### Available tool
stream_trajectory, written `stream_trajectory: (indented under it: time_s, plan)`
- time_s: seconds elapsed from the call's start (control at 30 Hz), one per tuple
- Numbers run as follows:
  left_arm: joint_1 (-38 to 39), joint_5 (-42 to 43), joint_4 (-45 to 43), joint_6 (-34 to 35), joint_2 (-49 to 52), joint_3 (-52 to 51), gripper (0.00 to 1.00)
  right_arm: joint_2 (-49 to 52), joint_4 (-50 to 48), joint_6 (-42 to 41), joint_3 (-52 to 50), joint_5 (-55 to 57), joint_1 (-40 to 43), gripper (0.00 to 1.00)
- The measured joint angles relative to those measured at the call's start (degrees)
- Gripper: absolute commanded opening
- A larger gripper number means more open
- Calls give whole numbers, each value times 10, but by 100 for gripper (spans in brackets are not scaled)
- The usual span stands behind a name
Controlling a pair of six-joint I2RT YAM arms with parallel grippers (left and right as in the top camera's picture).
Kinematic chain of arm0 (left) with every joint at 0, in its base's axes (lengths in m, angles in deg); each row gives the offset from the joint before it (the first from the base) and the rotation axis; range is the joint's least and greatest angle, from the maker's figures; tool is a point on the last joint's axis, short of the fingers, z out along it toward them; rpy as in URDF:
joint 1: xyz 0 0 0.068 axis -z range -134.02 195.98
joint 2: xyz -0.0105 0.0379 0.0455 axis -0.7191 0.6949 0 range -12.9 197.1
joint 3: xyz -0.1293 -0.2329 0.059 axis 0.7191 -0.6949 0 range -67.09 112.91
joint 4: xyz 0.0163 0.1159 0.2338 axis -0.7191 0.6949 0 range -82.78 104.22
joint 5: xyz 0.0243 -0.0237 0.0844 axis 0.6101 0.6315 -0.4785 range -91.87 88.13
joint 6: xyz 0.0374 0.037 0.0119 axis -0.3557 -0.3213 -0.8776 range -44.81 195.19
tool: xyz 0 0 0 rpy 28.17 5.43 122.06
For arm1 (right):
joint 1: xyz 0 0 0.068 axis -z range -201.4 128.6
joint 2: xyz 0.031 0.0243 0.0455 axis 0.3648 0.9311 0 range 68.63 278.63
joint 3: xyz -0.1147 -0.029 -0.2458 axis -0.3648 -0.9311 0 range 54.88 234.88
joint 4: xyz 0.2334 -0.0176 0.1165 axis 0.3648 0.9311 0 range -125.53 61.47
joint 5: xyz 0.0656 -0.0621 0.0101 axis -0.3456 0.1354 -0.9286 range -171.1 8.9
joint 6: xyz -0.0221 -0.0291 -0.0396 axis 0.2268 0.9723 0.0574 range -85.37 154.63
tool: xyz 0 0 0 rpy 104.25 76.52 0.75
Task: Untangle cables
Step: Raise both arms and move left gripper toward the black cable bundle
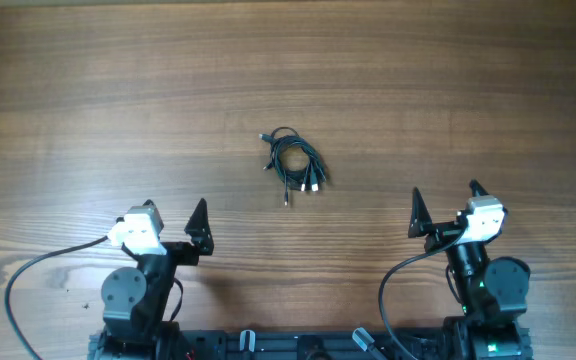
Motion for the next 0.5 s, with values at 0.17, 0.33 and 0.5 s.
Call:
stream_trajectory:
  time_s: [0.17,0.33,0.5]
  plan:
    - [0,0,39,22,40,61,100,89,11,-3,45,-2,0,100]
    - [0,0,50,47,107,117,100,211,44,-4,114,-2,0,100]
    - [0,7,121,54,210,189,100,332,118,-4,202,-2,0,100]
